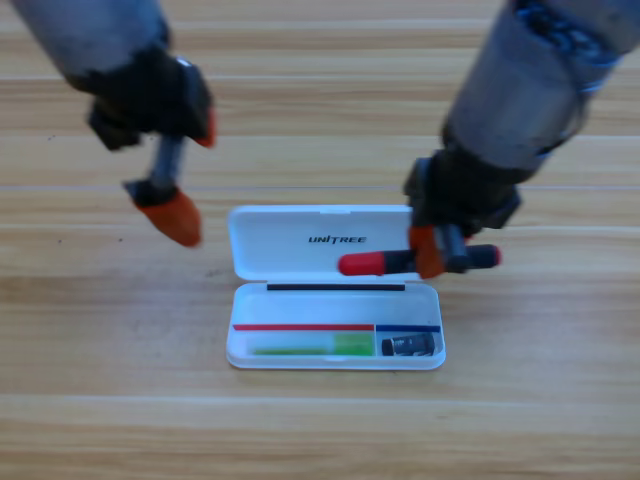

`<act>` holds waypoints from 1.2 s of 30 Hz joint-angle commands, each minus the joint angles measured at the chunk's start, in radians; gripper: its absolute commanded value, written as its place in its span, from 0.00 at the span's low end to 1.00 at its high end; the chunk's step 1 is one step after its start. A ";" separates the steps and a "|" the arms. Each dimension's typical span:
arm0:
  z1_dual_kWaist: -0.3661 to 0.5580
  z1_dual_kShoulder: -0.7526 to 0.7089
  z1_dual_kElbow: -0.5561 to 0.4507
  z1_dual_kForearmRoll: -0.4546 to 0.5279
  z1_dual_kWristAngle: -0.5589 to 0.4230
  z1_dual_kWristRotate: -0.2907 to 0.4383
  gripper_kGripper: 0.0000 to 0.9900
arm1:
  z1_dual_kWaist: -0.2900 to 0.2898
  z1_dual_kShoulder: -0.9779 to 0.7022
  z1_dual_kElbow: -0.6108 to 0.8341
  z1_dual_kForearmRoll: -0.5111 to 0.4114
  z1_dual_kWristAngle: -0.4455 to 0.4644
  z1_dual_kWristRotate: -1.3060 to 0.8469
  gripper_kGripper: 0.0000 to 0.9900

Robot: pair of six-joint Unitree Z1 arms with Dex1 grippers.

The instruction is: Clean up eraser and pencils

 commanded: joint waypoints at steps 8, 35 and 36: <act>0.232 -0.075 0.045 0.004 -0.055 0.091 1.00 | 0.059 0.304 -0.205 0.030 -0.051 0.031 0.00; 0.241 -0.083 0.092 -0.017 -0.056 0.097 1.00 | 0.052 0.367 -0.260 0.038 -0.090 0.062 0.73; 0.241 -0.083 0.092 -0.017 -0.056 0.096 1.00 | 0.052 0.364 -0.260 0.038 -0.091 0.062 0.76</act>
